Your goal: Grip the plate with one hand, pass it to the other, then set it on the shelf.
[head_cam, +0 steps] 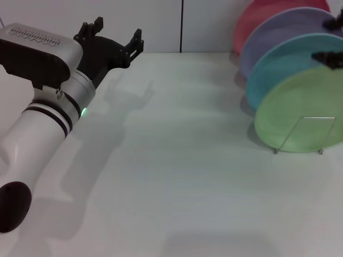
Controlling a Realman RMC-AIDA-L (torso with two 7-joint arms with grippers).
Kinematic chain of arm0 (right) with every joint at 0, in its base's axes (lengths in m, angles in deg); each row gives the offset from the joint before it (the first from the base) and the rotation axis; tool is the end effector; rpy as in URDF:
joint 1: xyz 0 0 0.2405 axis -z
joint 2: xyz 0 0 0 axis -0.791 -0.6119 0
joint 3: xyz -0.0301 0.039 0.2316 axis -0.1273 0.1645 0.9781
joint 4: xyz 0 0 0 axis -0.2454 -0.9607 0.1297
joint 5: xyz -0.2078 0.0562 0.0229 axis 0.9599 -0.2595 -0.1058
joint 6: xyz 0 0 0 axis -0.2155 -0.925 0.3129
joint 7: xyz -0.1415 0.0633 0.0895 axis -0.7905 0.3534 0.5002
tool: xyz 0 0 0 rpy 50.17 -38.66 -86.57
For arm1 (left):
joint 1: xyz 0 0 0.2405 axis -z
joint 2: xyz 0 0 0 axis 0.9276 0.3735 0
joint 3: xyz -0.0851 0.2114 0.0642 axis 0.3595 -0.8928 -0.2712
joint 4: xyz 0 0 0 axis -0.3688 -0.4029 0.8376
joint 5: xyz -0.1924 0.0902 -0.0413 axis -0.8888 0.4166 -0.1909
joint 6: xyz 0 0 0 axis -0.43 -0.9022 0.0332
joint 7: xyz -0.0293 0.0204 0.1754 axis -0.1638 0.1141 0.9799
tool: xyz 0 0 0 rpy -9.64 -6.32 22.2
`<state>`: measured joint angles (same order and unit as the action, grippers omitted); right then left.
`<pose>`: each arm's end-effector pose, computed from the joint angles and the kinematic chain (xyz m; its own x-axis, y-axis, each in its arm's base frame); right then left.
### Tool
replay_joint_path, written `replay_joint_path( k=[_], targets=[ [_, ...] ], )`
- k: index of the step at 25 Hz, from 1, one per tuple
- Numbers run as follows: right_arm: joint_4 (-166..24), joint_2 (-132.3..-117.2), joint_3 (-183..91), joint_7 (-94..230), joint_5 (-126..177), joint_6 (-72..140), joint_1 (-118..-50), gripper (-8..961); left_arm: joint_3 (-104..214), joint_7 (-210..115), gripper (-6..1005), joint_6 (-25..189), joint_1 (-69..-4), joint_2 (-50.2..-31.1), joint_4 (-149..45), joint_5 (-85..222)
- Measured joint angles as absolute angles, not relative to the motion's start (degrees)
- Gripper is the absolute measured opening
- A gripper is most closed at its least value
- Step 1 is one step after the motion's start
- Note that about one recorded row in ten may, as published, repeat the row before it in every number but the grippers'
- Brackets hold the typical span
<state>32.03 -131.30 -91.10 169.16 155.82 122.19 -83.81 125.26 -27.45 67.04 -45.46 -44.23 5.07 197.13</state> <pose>0.1355 0.3688 0.1340 0.9704 -0.0591 0.2342 0.1086 -0.7595 -0.6414 -0.1590 0.4236 -0.0494 0.7974 0.0056 0.6034 0.5654 -0.3564 -0.7438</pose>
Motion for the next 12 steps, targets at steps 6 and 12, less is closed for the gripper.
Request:
replay_joint_path(
  k=[6, 12],
  targets=[
    [38.0, -131.66, -84.1, 173.9, 138.6, 109.4, -79.4, 575, 125.3, -27.1, 860, 66.4, -45.6, -44.19, 5.0, 197.2],
    [29.9, -131.81, -76.2, 163.8, 103.0, 95.5, -68.1, 575, 125.6, -26.9, 861, 63.3, -46.5, -44.21, 3.8, 197.2]
  ],
)
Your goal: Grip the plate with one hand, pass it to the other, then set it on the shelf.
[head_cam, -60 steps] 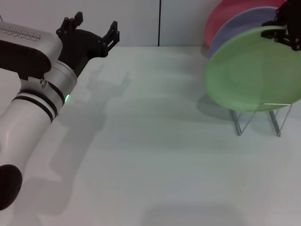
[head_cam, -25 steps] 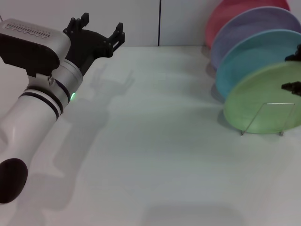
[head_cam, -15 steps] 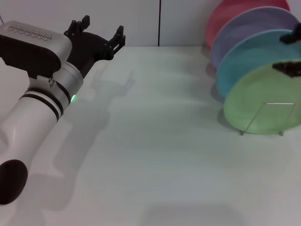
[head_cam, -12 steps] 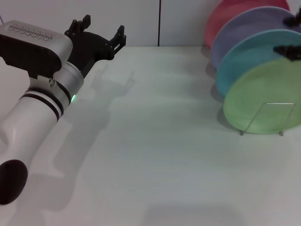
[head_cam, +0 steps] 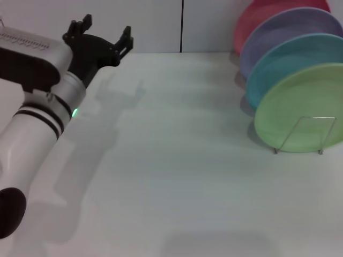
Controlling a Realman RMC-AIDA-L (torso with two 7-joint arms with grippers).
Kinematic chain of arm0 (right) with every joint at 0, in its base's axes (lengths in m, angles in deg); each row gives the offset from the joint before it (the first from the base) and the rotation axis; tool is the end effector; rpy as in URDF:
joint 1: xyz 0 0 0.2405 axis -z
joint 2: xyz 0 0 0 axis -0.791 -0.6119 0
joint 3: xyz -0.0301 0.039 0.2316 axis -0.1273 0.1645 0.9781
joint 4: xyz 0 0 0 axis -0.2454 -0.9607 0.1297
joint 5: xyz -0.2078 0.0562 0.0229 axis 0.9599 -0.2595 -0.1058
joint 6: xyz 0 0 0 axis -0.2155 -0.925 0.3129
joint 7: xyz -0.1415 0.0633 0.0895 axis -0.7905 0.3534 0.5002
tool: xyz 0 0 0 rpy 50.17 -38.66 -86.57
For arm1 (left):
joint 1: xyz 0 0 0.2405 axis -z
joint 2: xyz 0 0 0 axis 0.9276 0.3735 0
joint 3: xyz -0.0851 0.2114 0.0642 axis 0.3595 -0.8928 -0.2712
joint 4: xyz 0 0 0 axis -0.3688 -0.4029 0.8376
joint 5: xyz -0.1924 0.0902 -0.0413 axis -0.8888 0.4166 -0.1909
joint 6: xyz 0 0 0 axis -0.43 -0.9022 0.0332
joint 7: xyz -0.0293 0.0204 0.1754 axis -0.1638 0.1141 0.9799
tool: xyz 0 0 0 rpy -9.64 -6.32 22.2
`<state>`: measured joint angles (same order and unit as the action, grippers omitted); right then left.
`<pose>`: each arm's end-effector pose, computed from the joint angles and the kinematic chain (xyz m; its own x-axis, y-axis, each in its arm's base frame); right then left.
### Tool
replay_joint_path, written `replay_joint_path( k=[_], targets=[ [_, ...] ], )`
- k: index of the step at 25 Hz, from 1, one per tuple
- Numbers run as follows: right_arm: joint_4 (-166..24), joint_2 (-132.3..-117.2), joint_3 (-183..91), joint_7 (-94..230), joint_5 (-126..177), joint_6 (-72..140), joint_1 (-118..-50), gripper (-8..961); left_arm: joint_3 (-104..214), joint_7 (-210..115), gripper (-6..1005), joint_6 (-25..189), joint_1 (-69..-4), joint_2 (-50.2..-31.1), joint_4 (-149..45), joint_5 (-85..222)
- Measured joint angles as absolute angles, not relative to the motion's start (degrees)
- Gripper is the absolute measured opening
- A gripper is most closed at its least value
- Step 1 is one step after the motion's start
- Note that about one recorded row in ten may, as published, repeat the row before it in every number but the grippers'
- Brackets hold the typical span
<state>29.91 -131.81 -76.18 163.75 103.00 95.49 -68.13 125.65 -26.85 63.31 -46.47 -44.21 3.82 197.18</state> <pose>0.1172 0.3434 0.2506 0.8451 0.3198 -0.4284 -0.2922 -0.3948 -0.8711 -0.1688 0.4226 -0.0399 0.7974 -0.0257 0.6029 0.5662 -0.3139 -0.7622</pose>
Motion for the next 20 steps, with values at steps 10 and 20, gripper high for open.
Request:
replay_joint_path(
  k=[10, 20],
  targets=[
    [-30.7, -131.19, -71.6, 116.7, 37.3, 114.2, -57.5, 575, 126.4, -29.4, 860, 51.2, -47.8, -44.17, -4.2, 196.9],
    [-66.7, -130.98, -65.6, 88.3, 35.0, 123.4, -59.7, 575, 124.6, -33.0, 860, 38.8, -45.4, -44.58, -17.2, 196.8]
  ],
)
